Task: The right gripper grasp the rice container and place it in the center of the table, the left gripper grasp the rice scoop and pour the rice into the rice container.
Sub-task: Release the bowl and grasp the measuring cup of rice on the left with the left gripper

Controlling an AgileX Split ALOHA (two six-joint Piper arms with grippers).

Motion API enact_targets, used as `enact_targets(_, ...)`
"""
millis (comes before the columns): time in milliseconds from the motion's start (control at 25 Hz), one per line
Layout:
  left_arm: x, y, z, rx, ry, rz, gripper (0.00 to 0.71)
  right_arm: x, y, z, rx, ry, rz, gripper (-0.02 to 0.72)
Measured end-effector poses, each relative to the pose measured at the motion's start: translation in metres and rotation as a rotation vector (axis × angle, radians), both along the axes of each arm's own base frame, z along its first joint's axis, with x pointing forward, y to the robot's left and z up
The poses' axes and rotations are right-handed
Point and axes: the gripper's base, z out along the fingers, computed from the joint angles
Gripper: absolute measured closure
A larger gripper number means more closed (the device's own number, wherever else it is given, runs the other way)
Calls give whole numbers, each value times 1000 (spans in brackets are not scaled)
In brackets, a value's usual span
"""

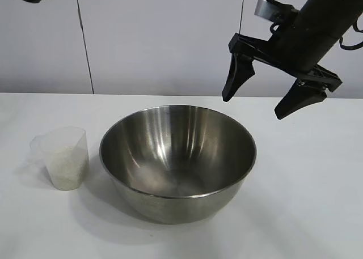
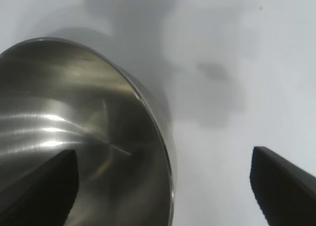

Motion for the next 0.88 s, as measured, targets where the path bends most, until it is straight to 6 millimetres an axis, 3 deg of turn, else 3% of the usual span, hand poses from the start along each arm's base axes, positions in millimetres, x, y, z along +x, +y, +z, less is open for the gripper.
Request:
enact_targets(120,1,1,-2,-32,2,16,53,-1,0,0,2,13,4,51)
enact_targets(280,-1,4,-22,-75,-39,47,53,-2,0,-1,1,26,9,51)
enact_targets(560,-34,21,-45,-509,-315,61,53,-3,0,-1,1,27,9,51)
enact_targets(880,-74,39,-95,-394,-226,73,56,-3,0,-1,1,37,12,51)
